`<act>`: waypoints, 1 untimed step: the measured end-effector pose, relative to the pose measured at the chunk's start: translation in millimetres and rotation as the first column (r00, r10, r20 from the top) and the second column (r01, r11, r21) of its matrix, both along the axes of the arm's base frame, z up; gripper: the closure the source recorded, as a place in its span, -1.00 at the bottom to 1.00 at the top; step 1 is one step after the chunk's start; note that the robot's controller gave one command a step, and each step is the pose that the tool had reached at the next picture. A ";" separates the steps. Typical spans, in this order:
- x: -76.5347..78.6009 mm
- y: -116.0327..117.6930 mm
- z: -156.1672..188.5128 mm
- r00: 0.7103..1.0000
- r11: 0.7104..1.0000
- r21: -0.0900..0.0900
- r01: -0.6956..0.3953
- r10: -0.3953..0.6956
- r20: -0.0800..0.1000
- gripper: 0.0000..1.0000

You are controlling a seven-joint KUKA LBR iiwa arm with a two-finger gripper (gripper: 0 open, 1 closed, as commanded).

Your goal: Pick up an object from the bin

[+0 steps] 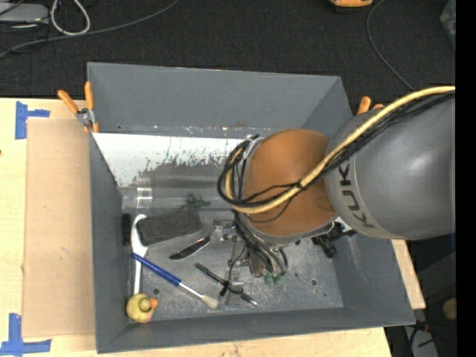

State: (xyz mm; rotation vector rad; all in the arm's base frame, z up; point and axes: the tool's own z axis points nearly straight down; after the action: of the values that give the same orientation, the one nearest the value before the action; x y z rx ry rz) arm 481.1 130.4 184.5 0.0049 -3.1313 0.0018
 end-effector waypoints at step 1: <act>1.9 -0.8 4.0 1.000 1.000 0.001 0.006 -0.006 0.008 -1.00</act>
Offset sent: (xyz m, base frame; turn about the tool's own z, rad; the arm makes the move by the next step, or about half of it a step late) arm 0.0082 0.0790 -0.1145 0.1611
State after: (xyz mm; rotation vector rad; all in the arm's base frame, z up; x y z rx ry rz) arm 483.1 129.6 188.6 -0.0039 -3.1391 -0.0002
